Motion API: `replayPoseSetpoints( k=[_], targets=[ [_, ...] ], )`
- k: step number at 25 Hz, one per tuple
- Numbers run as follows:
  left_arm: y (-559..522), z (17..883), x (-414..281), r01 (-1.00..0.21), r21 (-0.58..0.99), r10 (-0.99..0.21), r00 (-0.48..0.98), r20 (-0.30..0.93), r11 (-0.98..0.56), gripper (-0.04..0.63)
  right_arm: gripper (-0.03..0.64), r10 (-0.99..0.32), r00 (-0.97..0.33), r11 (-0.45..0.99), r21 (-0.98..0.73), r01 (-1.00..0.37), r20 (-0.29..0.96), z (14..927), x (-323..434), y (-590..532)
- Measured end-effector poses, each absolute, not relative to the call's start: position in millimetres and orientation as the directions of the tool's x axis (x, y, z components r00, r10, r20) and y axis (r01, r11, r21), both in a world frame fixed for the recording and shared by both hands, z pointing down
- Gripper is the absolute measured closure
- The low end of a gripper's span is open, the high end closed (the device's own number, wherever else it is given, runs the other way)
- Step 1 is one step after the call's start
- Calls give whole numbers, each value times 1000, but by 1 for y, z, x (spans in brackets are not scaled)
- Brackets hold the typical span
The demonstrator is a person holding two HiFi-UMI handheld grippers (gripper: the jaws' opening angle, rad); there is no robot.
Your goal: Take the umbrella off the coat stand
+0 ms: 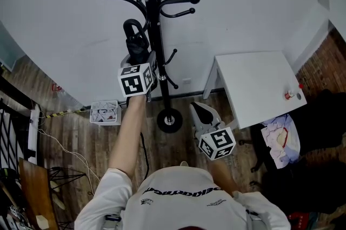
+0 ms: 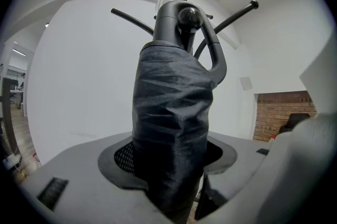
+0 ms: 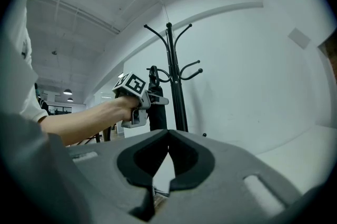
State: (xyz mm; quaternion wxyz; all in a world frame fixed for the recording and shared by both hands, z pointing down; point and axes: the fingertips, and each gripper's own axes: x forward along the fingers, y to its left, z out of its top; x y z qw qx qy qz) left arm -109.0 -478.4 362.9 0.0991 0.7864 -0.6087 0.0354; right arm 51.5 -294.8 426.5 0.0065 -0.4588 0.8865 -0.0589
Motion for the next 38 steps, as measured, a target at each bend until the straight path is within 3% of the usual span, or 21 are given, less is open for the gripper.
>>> replayPoseSetpoints(
  k=[38],
  targets=[
    [-341, 359, -116, -955, 132, -954, 280, 104, -266, 331, 617, -817, -576, 572, -96, -815, 22, 413, 25, -234]
  ],
)
